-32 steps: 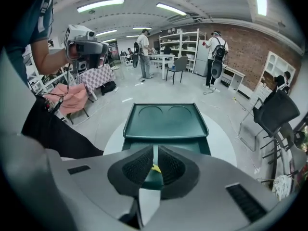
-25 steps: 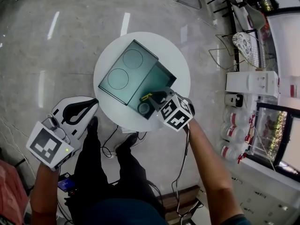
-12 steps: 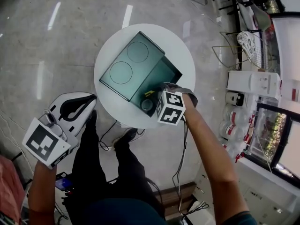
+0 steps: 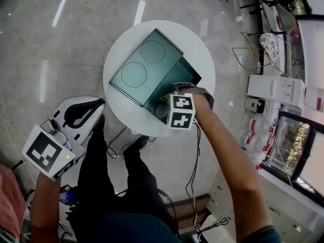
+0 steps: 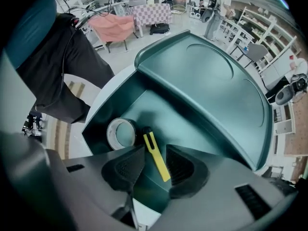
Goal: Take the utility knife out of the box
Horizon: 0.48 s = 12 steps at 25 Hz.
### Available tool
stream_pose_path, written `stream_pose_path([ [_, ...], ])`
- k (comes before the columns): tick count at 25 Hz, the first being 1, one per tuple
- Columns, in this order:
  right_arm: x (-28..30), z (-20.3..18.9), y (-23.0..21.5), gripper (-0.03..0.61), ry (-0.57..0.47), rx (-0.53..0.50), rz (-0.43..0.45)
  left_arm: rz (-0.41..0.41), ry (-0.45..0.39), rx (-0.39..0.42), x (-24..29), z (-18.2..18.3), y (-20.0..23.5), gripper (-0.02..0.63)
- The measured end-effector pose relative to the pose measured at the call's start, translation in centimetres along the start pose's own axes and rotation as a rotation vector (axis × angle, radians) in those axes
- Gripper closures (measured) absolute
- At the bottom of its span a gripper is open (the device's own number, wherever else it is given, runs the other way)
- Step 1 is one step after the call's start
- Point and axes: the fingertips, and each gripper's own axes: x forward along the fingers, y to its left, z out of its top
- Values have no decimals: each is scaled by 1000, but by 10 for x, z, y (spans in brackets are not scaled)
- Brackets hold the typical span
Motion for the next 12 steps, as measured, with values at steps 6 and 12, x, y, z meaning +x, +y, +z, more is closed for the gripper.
stream_pose_path([
  [6,8,-1,-2,453,29,-19,12,4,3,-8,0,-3,2,595],
  [12,3,0,-2,495,27,15,-33,6,-11,0,-4,5,1,595],
])
